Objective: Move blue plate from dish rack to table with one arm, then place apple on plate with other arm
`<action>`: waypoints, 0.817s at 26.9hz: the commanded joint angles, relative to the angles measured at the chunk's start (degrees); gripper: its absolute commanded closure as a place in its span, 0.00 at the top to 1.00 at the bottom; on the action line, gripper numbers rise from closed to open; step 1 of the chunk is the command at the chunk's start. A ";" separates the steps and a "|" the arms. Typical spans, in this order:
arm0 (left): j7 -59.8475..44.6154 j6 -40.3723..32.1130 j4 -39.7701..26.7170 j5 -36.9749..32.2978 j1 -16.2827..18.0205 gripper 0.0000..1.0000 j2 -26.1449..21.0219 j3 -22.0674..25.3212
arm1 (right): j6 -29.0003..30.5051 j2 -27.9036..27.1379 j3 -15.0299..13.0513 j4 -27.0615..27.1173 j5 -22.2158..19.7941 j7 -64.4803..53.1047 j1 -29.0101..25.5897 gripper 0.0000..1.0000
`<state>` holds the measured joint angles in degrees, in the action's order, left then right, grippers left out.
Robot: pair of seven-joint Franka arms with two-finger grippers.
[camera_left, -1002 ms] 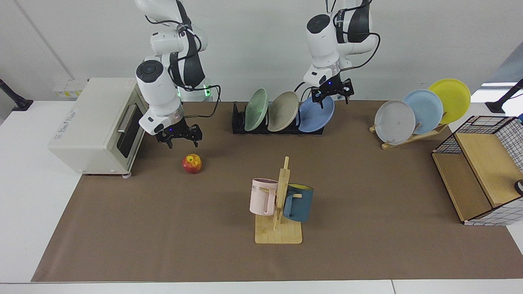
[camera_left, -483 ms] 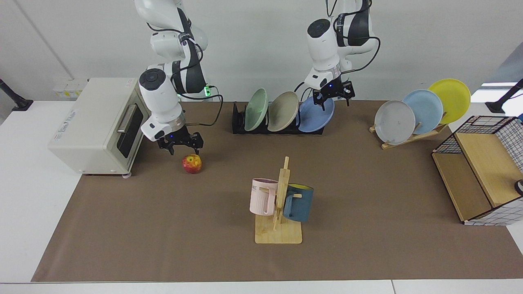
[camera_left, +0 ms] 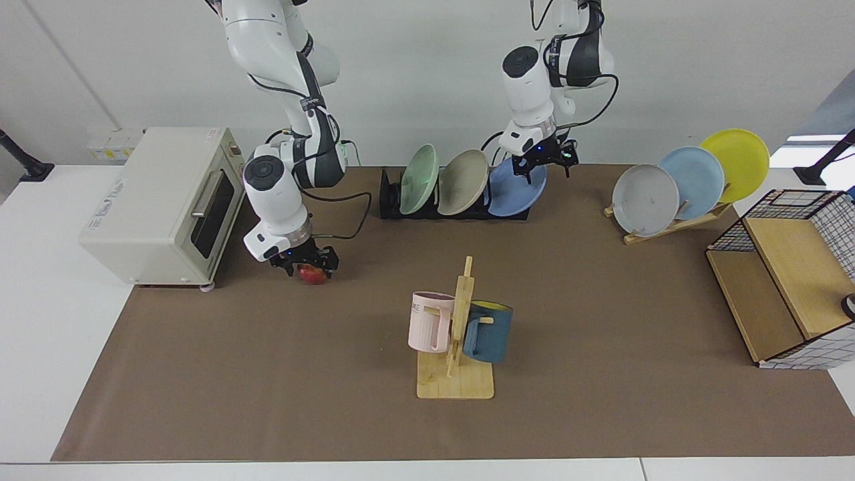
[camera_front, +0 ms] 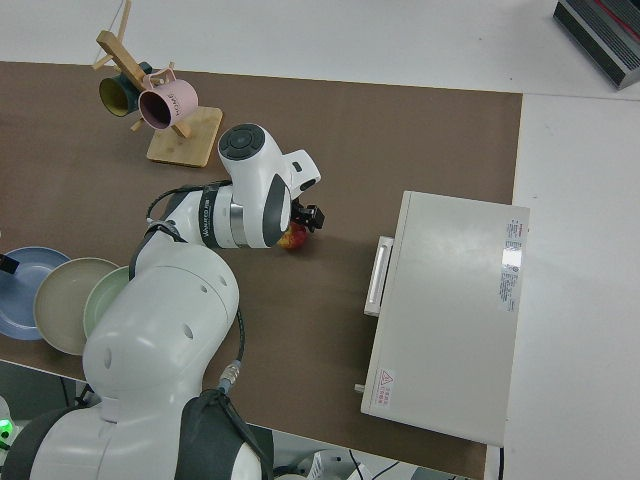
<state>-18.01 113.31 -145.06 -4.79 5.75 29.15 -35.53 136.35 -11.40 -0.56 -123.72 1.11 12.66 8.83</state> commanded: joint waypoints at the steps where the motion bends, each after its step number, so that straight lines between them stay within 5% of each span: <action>1: 1.49 1.47 -1.46 2.68 0.31 0.94 1.27 0.20 | 1.20 -0.20 0.12 -1.09 0.04 1.84 1.01 1.00; 8: 1.49 1.12 -1.55 3.39 -0.21 0.87 0.30 0.20 | 1.29 -0.28 0.12 -2.23 -0.31 1.58 0.93 0.99; 11: 1.49 1.12 -1.63 3.39 -0.22 0.82 0.21 0.20 | 1.46 -0.37 0.12 -2.58 -0.31 1.49 0.58 0.81; 15: 1.49 1.12 -1.72 3.39 -0.30 0.66 0.21 0.20 | 1.38 -0.29 0.12 -2.76 -0.31 1.67 1.19 0.18; 20: 1.40 0.94 -1.81 3.39 -0.48 0.44 0.21 0.11 | 0.50 0.33 0.04 -2.05 -0.31 1.32 1.54 0.10; 22: 1.40 0.86 -1.81 3.47 -0.48 0.19 0.12 0.11 | -0.38 0.94 0.04 -1.44 -0.31 1.40 1.54 0.10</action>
<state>-17.47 113.33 -145.77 -2.37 5.67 28.68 -35.54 136.35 -11.88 -0.58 -125.42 1.04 13.17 10.26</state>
